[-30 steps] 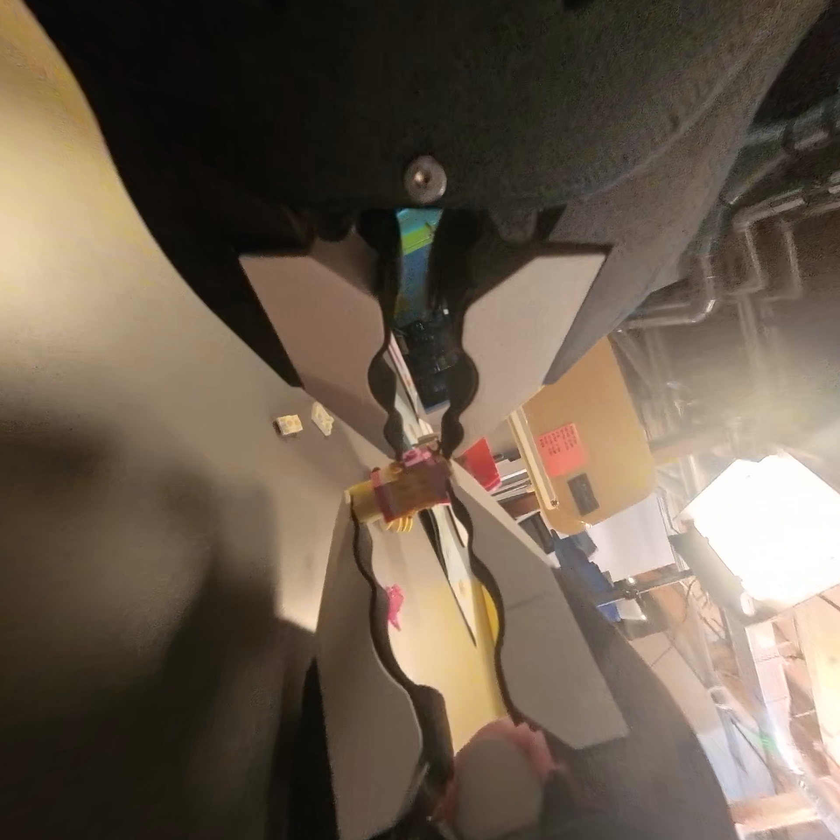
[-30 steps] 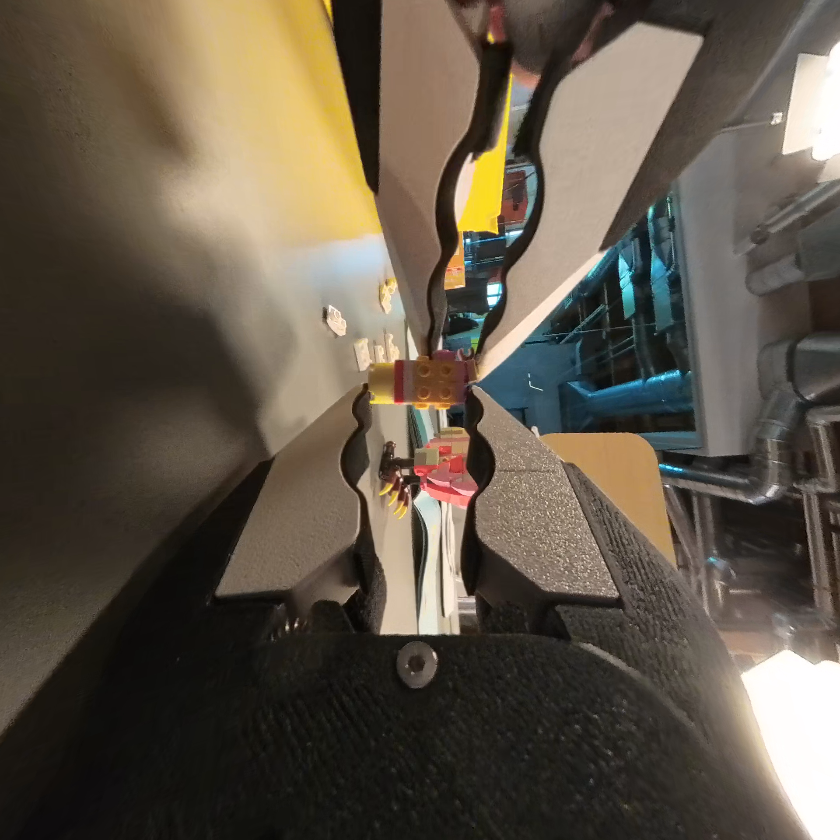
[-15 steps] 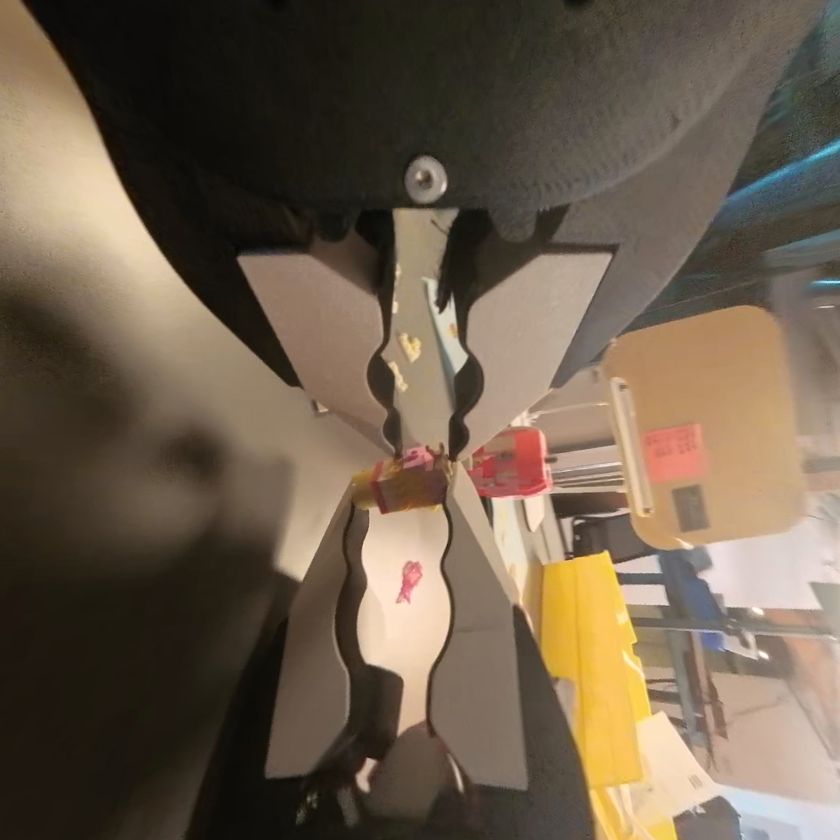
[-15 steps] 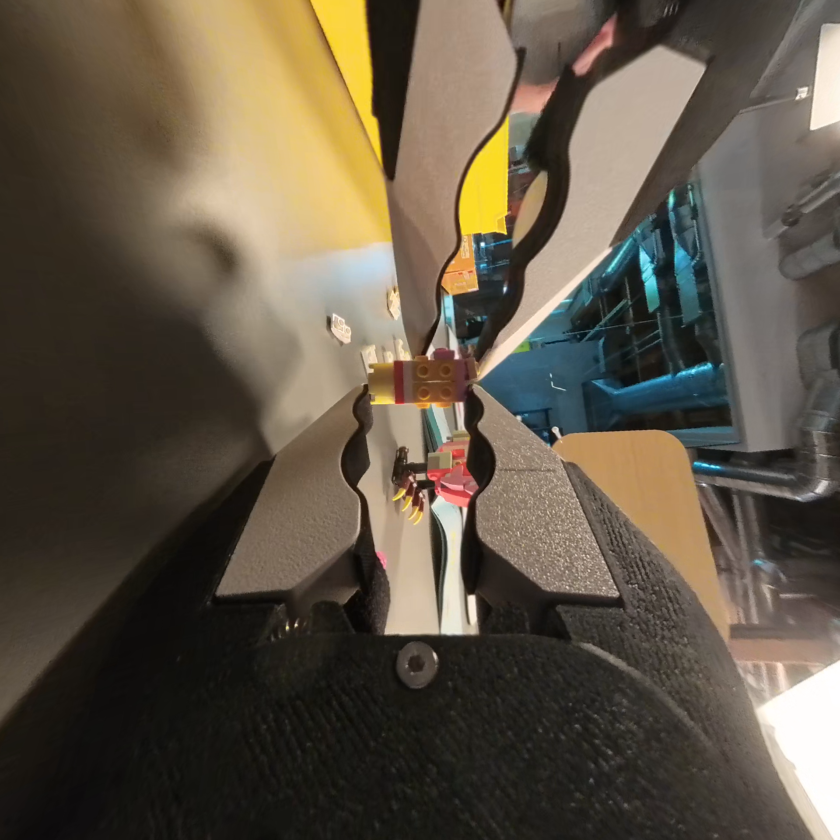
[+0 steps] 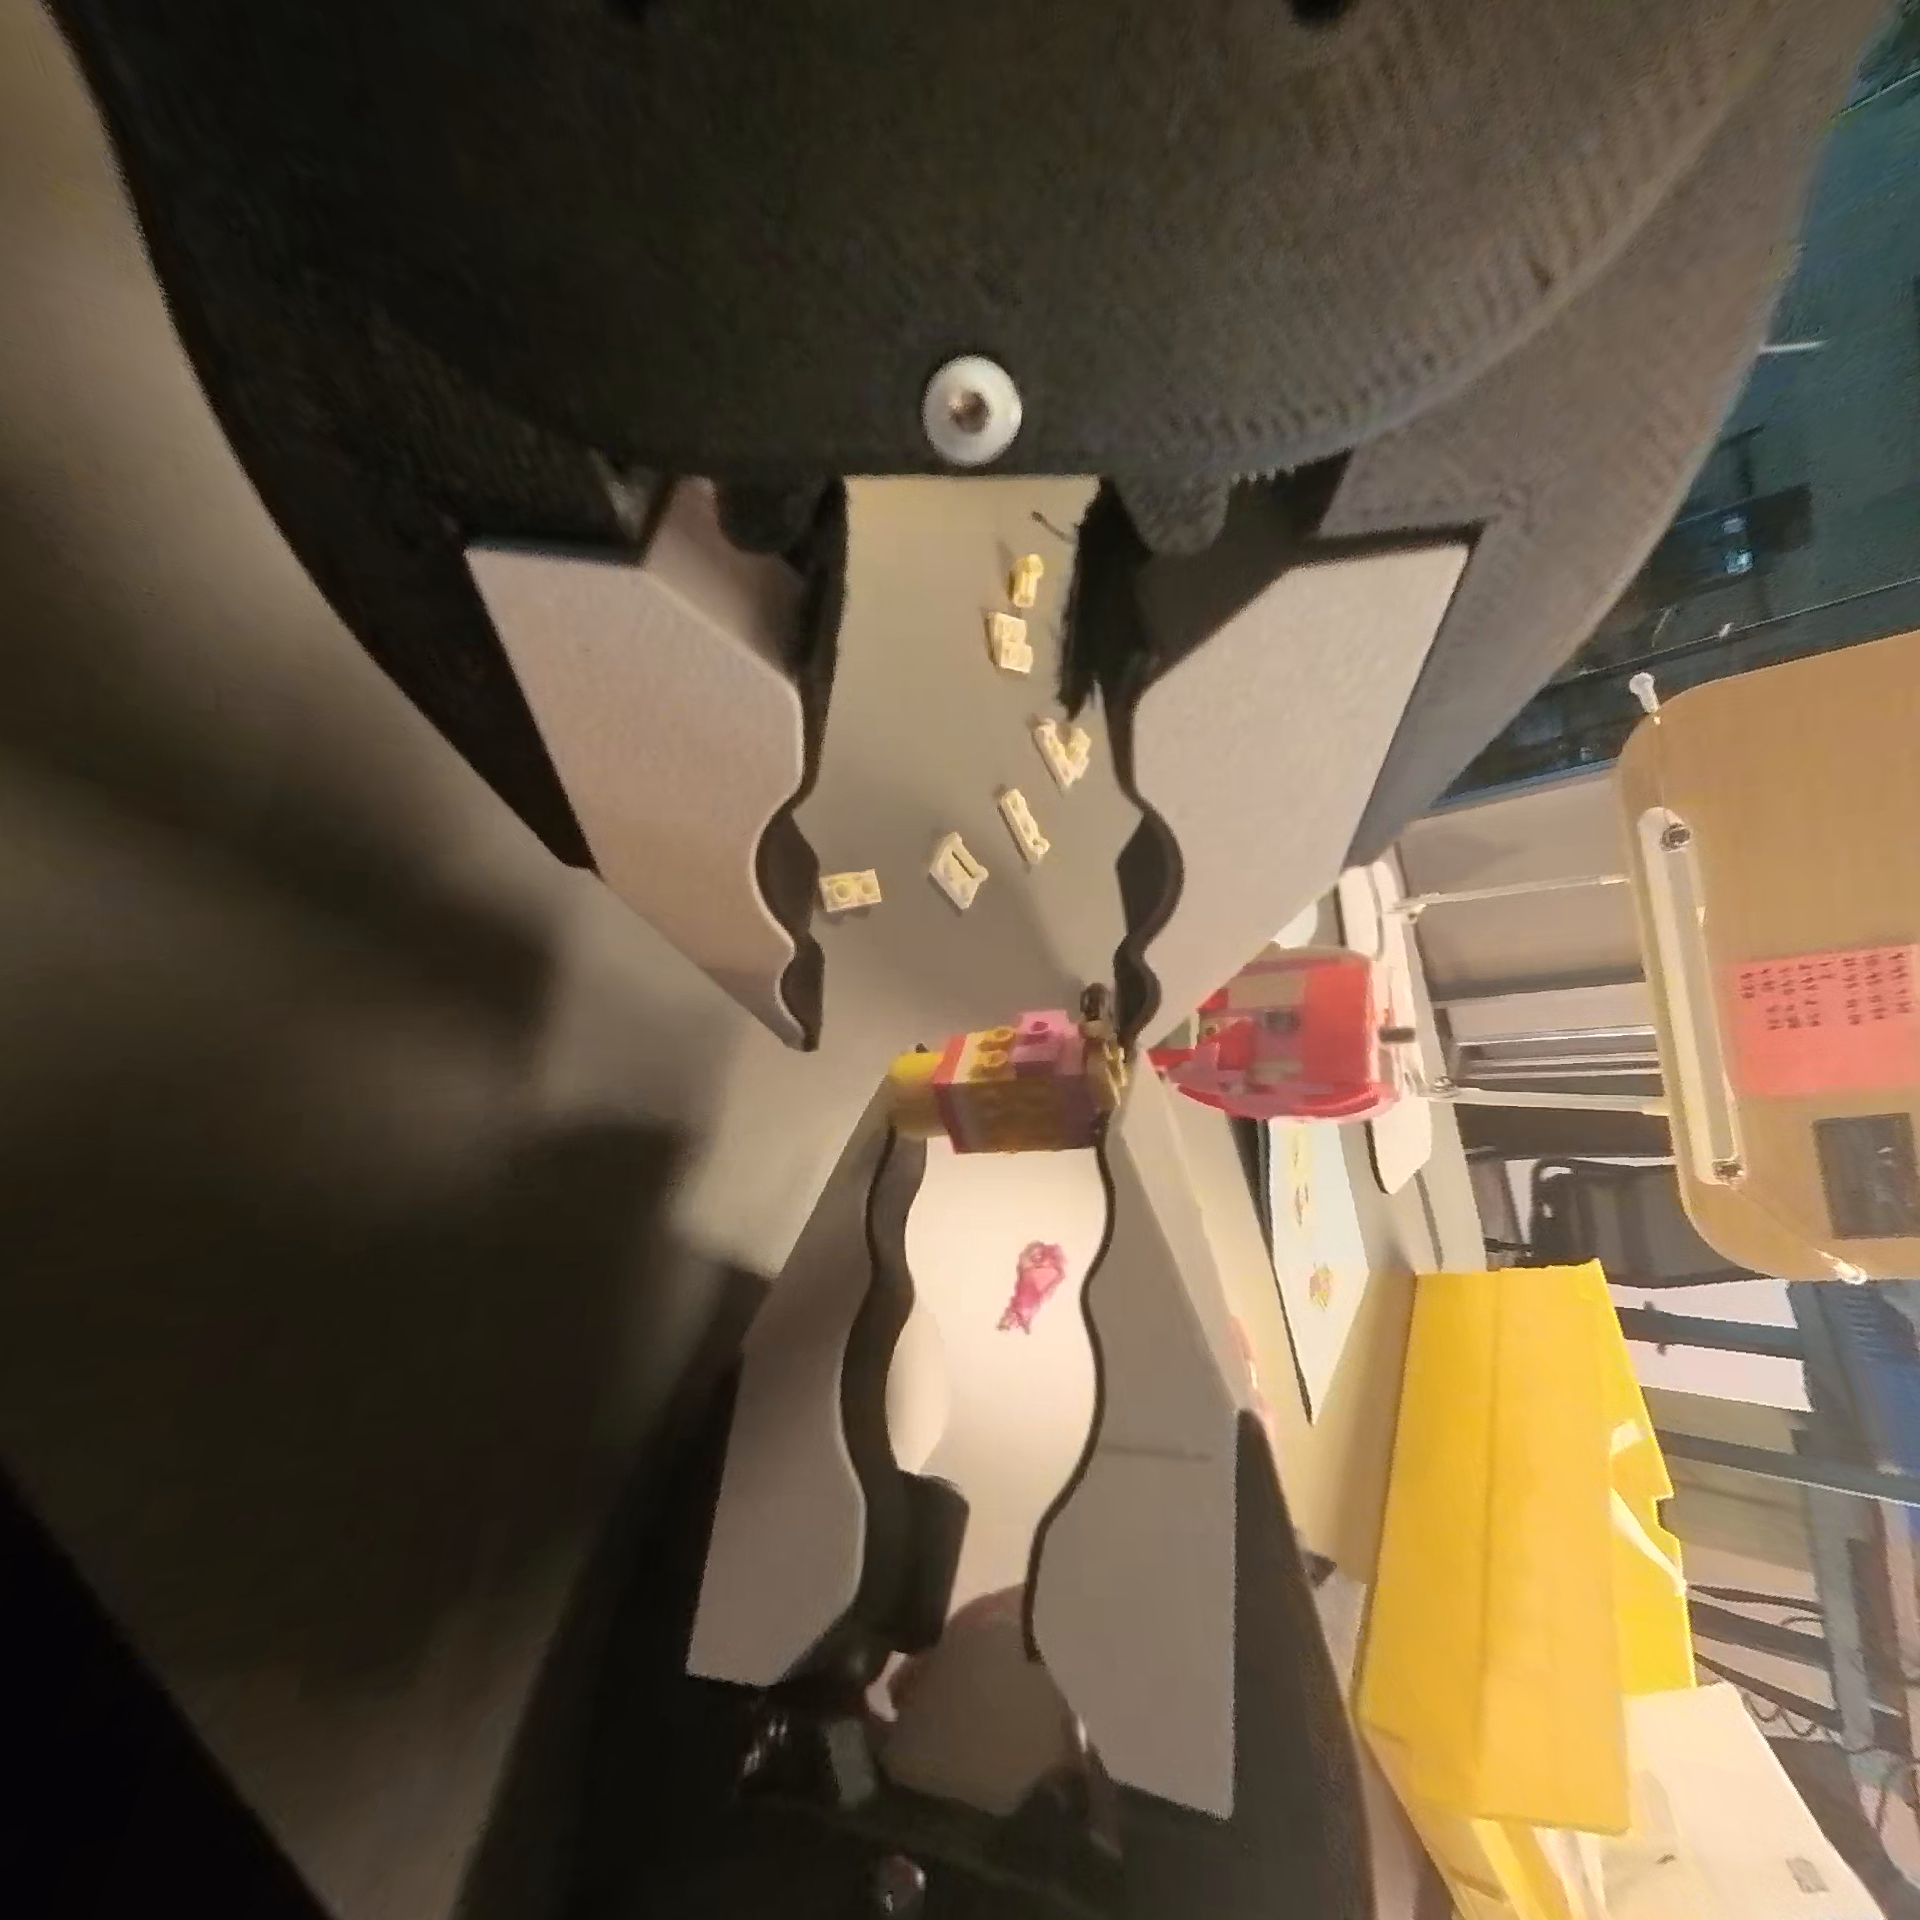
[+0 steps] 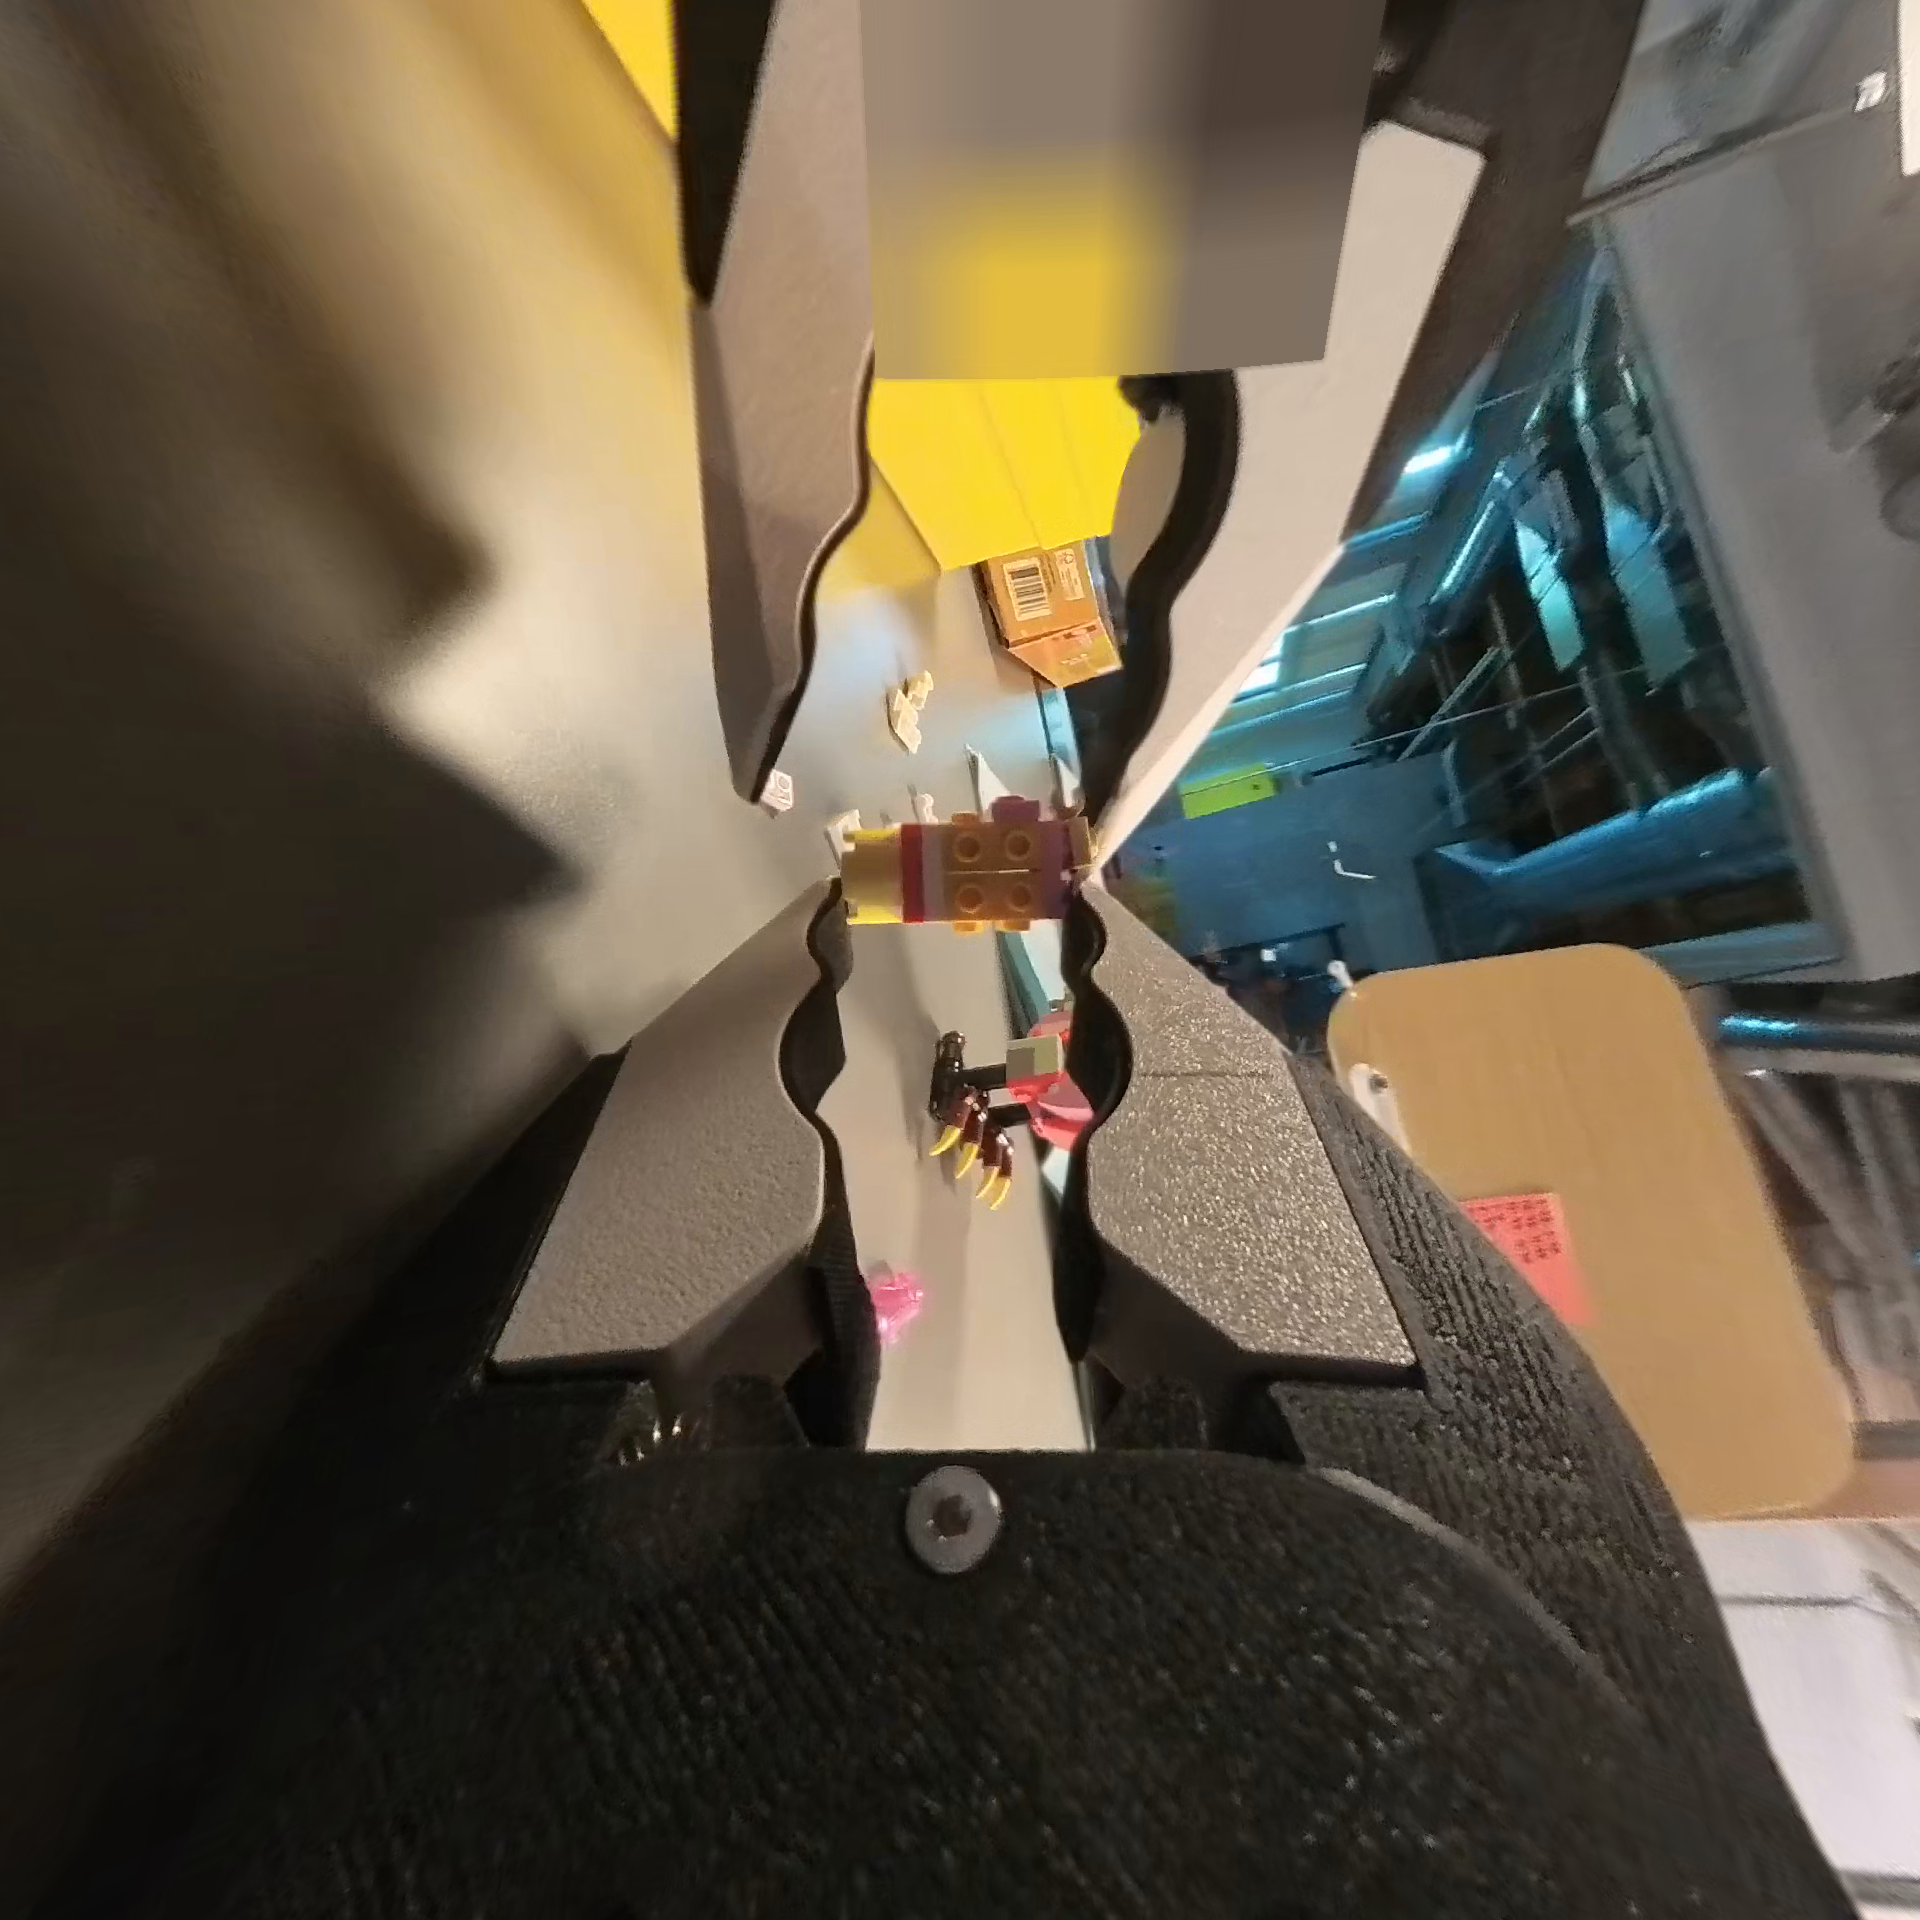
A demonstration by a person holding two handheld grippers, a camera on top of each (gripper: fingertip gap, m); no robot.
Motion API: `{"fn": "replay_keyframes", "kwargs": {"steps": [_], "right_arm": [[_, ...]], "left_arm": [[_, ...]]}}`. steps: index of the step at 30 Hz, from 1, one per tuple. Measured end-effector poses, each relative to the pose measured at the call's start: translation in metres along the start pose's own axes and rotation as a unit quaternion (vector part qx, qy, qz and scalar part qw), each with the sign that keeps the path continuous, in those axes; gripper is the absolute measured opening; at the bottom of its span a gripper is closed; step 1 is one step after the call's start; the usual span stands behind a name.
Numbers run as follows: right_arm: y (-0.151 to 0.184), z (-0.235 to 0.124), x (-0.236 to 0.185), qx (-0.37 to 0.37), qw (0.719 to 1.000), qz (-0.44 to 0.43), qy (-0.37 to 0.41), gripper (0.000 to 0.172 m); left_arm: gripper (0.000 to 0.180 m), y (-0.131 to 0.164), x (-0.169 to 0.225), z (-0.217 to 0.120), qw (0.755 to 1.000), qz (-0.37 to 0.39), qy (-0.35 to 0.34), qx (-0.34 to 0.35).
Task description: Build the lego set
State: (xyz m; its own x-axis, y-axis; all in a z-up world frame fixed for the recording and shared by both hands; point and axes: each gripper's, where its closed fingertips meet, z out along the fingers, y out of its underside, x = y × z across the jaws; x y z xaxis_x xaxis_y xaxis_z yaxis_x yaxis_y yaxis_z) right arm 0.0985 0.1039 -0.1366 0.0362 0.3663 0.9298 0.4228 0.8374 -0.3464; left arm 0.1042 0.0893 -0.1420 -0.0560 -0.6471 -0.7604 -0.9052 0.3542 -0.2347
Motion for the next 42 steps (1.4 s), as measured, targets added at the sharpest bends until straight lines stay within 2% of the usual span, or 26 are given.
{"fn": "replay_keyframes", "kwargs": {"steps": [8,13,24,30,36,38,39,40,42], "right_arm": [[0.001,-0.001,-0.003,-0.004,0.999,0.026,-0.018,0.039],[0.001,-0.001,-0.006,-0.005,0.998,0.051,-0.037,0.039],[0.004,0.000,-0.013,-0.025,0.997,0.051,-0.060,0.039],[0.004,0.001,-0.014,-0.032,0.997,0.035,-0.058,0.039],[0.005,0.001,-0.015,-0.041,0.997,0.020,-0.057,0.039],[0.006,0.002,-0.012,-0.040,0.998,0.026,-0.052,0.039],[0.006,0.003,-0.010,-0.039,0.997,0.037,-0.048,0.039],[0.007,0.004,-0.008,-0.038,0.997,0.049,-0.045,0.040],[0.008,0.004,-0.002,-0.035,0.997,0.064,-0.032,0.040]], "left_arm": [[0.056,-0.001,0.001,0.004,0.999,0.027,-0.023,-0.011],[0.055,-0.001,0.003,0.005,0.999,0.039,-0.014,-0.030],[0.047,0.007,0.003,0.008,0.990,0.117,-0.010,-0.083],[0.044,0.005,0.004,0.009,0.994,0.075,0.005,-0.080],[0.045,0.006,0.005,0.010,0.993,0.071,0.012,-0.088],[0.054,0.003,0.007,0.010,0.997,0.002,0.030,-0.073],[0.061,-0.002,0.008,0.009,0.995,-0.077,0.047,-0.053],[0.066,-0.008,0.006,0.009,0.983,-0.169,0.064,-0.026],[0.070,-0.021,-0.007,0.006,0.945,-0.315,0.075,0.036]]}}
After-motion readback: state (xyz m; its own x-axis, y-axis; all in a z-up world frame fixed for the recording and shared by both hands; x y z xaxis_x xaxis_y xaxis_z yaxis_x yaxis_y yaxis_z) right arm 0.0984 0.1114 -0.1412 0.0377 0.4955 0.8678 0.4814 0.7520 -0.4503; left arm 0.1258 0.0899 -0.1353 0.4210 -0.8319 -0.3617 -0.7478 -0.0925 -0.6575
